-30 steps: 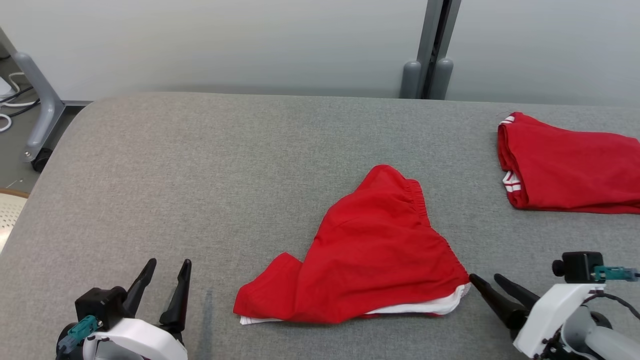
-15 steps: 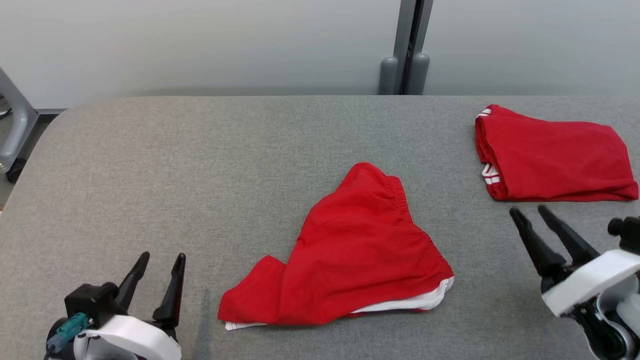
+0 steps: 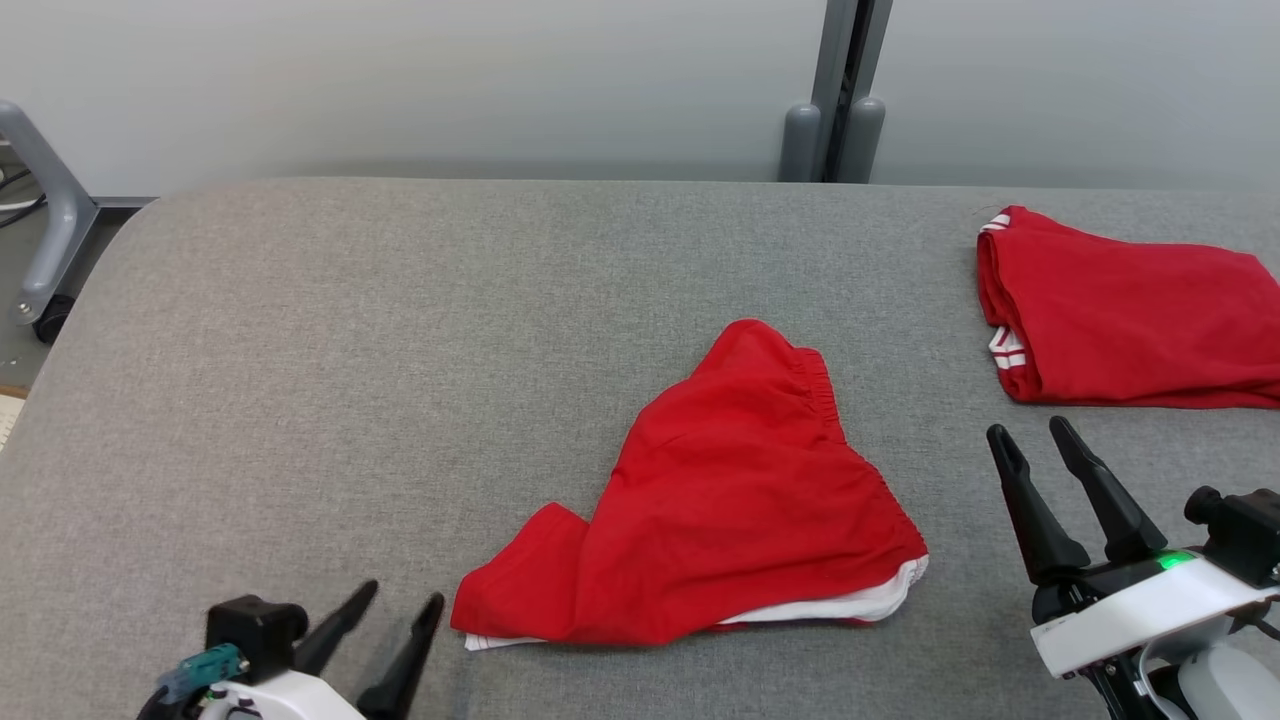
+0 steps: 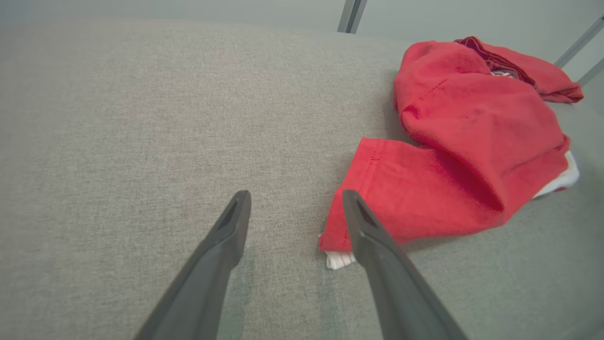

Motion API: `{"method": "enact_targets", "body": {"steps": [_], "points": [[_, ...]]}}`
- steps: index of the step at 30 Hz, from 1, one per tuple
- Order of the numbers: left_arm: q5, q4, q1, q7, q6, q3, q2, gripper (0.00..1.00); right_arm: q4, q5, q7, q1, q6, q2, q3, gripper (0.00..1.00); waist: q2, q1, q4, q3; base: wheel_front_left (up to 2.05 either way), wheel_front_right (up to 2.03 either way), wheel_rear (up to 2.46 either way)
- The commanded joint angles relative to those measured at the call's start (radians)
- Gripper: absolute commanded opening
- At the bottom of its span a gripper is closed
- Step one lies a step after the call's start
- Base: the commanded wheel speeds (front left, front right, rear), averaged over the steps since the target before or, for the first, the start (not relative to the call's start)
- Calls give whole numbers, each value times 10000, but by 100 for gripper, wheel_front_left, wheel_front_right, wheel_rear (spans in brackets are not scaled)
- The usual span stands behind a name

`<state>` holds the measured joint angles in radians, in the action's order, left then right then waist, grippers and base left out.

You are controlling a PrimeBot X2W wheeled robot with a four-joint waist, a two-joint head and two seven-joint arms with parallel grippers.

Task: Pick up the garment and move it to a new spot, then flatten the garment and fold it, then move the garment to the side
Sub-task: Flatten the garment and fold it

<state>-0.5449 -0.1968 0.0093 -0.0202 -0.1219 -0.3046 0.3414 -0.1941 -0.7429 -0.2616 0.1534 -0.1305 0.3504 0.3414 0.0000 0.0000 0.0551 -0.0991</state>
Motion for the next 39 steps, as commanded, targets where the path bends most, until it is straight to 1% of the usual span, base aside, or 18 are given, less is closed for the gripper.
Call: {"method": "enact_targets", "body": {"steps": [1, 4, 5, 9, 13, 20, 26, 30, 31, 34, 38, 39], "points": [[-345, 211, 129, -337, -55, -179, 194, 100, 57, 128, -25, -124, -7, -9, -90, 100, 0, 0, 34, -15, 0, 0, 0], [-752, 437, 166, -864, -84, -529, 506, 100, 81, 269, 71, -154, -7, -88, -161, 100, 0, 0, 50, -23, 0, 0, 0], [-752, 437, 166, -864, -84, -529, 506, 100, 81, 269, 71, -154, -7, -88, -161, 100, 0, 0, 50, -23, 0, 0, 0], [-1442, 711, -124, -1345, -81, -1175, 812, 100, 111, 371, 196, -113, -7, -151, -183, 100, 0, 0, 8, -33, 0, 0, 0], [-2266, 653, -570, -1397, -87, -1688, 1126, 100, 138, 464, 304, 1, -7, -187, -150, 100, 0, 0, -118, -89, 0, 0, 0], [-4433, 304, -1318, -1586, -90, -2303, 1498, 100, 81, 598, 446, 151, -7, -259, -136, 100, 0, 0, -405, -272, 0, 0, 0], [-5870, 62, -1690, -1739, -91, -2832, 1832, 100, 20, 663, 523, 202, -7, -307, -131, 100, 0, 0, -602, -400, 0, 0, 0], [-6520, -90, -1883, -1709, -91, -3111, 1982, 100, 6, 734, 571, 244, -7, -337, -100, 100, 0, 0, -684, -464, 0, 0, 0], [-6670, -318, -1996, -1625, -92, -3214, 2097, 100, -11, 750, 599, 236, -7, -357, -77, 100, 0, 0, -713, -481, 0, 0, 0], [-6844, -565, -2141, -1727, -92, -3514, 2075, 100, -33, 763, 674, 240, -7, -375, -36, 100, 0, 0, -745, -495, 0, 0, 0], [-7405, -390, -2260, -1870, -92, -3821, 2185, 100, -25, 829, 736, 270, -7, -396, -23, 100, 0, 0, -779, -515, 0, 0, 0], [-7473, -325, -2265, -1844, -92, -3875, 2249, 93, -29, 843, 736, 262, -7, -390, -36, 100, 0, 0, -782, -516, 0, 0, 0]]}}
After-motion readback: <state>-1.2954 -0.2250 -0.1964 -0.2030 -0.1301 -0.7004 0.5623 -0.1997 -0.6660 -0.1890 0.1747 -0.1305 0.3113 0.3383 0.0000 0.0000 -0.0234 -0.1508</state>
